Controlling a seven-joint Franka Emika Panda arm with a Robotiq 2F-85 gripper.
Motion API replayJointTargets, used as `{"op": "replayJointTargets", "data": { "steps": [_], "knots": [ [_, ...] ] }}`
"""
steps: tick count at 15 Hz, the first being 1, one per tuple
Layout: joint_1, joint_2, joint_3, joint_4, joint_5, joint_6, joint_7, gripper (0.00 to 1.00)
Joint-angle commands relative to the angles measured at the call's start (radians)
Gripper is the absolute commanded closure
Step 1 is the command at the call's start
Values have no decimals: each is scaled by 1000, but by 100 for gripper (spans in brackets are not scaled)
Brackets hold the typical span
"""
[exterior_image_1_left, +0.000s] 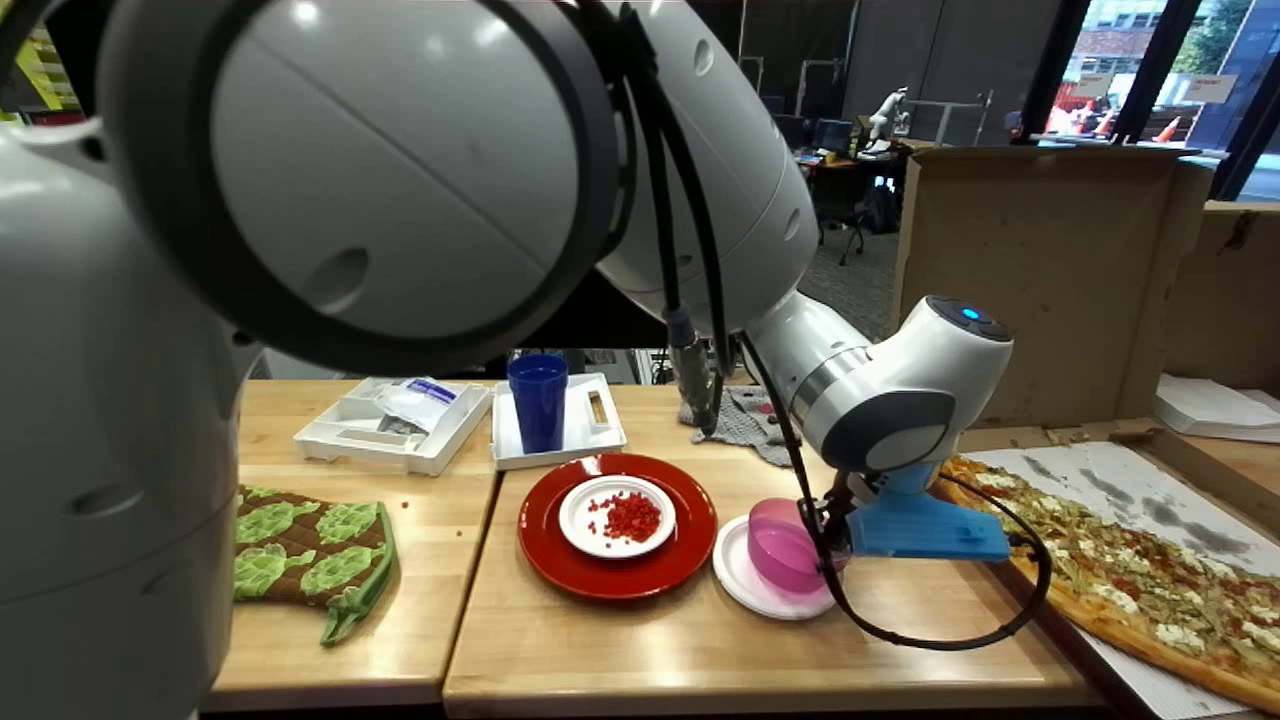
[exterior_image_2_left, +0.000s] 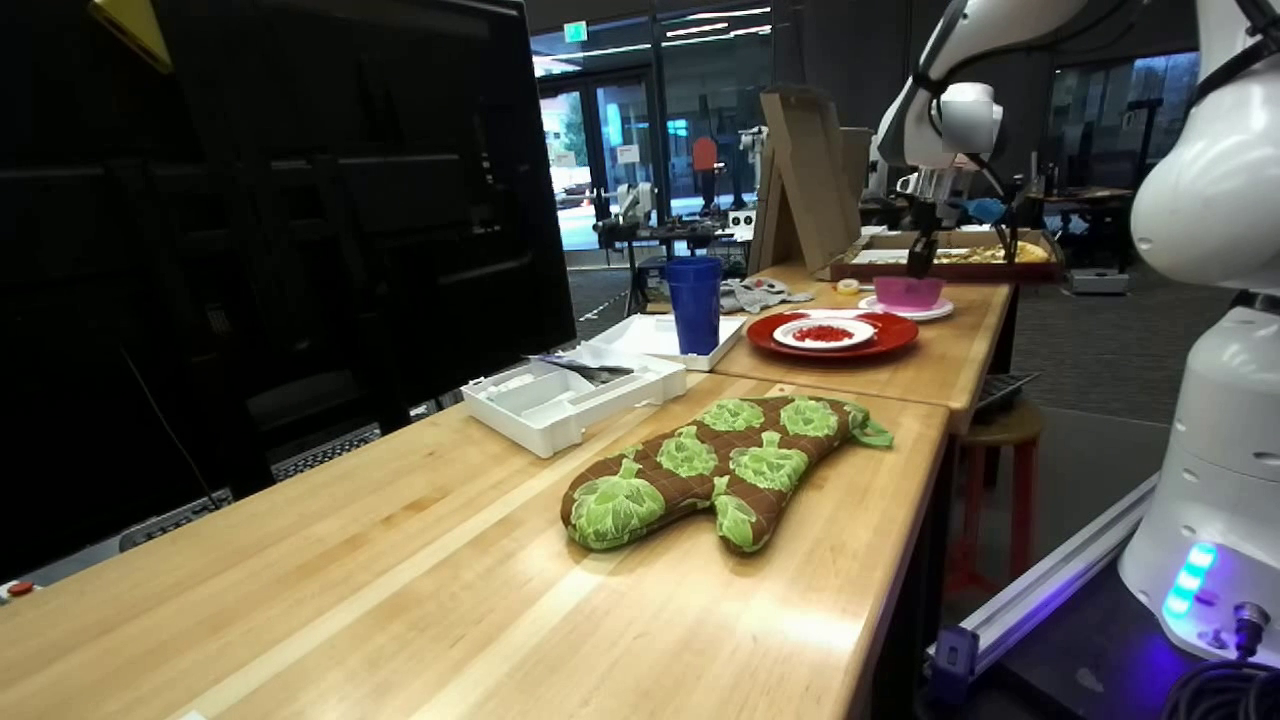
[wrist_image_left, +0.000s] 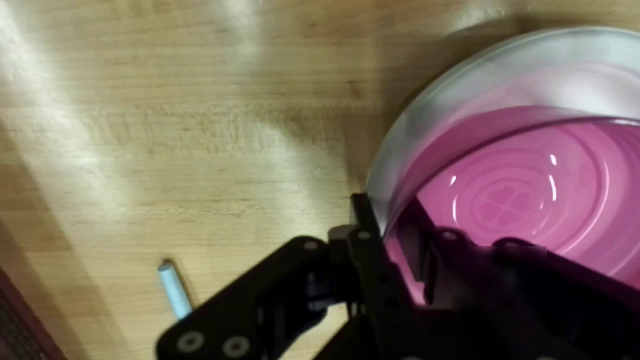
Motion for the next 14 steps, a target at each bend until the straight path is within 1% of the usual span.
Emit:
{"op": "replayJointTargets", "data": {
  "steps": [1,4,7,14],
  "knots": [
    [-1,-25,3,-12,-65,-5,40,96],
    [7,-42,3,-15,-121,-14,56,96],
    [15,-76,7,-24,-154,-12,59,96],
    [26,-127,19,-3,-125,-2,51,96]
  ]
}}
